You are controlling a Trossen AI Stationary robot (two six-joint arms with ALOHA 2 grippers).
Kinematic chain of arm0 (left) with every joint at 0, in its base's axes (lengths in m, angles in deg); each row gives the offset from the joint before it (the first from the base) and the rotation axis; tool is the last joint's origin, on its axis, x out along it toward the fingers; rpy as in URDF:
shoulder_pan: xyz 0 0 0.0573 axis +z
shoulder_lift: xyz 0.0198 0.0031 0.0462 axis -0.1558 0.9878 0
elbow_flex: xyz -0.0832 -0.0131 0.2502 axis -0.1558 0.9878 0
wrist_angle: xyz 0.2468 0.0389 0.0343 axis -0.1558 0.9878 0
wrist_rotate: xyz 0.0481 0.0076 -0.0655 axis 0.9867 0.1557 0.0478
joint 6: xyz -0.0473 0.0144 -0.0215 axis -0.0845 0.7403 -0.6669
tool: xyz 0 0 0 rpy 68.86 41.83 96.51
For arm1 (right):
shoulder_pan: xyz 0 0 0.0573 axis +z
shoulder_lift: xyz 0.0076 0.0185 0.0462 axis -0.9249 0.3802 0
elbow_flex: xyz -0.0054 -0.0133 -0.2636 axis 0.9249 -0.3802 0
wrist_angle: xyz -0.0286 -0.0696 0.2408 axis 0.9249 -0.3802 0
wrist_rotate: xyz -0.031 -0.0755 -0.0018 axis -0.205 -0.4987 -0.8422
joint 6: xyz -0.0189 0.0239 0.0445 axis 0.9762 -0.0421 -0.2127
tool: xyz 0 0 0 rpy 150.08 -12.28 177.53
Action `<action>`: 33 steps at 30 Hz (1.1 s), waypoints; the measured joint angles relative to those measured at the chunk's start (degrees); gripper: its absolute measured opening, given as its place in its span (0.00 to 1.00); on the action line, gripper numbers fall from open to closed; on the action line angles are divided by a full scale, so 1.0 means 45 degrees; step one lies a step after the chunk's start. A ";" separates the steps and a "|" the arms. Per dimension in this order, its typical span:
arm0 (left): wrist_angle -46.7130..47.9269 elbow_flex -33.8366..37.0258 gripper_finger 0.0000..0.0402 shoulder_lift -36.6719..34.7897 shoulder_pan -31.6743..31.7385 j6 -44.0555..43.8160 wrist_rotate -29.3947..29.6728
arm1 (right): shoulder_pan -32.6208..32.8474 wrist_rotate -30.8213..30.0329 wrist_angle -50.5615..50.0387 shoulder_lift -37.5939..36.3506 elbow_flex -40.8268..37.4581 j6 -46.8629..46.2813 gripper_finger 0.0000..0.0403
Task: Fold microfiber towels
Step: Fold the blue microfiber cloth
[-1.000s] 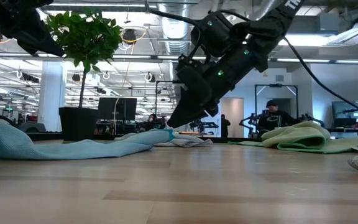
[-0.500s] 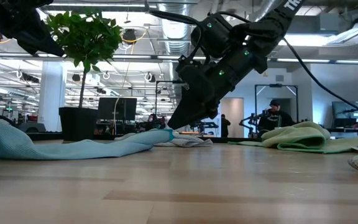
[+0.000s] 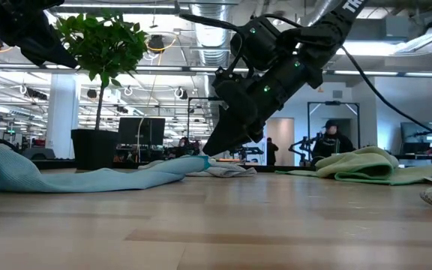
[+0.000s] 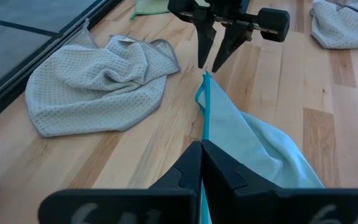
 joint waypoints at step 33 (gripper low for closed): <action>-0.0029 0.0005 0.00 0.0002 -0.0004 -0.0005 -0.0002 | 0.0254 0.0374 0.1113 0.0699 -0.0010 0.0585 0.27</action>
